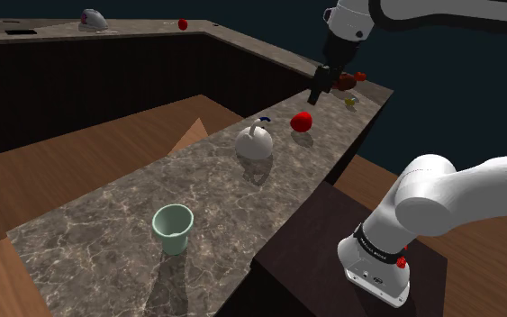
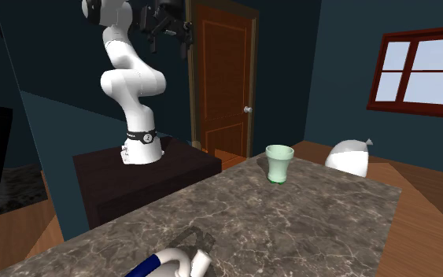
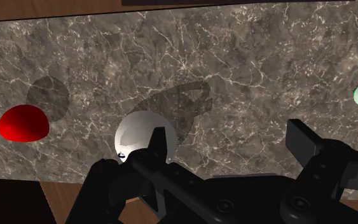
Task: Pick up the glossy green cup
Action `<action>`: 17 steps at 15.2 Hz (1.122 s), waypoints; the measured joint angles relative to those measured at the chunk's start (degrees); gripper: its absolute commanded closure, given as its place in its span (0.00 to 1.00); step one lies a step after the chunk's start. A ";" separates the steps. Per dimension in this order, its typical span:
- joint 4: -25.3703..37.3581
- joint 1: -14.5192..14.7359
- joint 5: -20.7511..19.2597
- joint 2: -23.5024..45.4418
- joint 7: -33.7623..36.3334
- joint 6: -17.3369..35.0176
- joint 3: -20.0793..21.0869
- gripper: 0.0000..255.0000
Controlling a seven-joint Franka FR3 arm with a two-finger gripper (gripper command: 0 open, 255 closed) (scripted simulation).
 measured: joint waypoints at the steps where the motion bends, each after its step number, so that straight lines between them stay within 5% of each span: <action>1: 0.00 0.00 0.00 0.00 0.00 0.00 0.00 0.00; 17: -2.71 5.28 5.40 17.09 17.71 17.15 15.53 0.00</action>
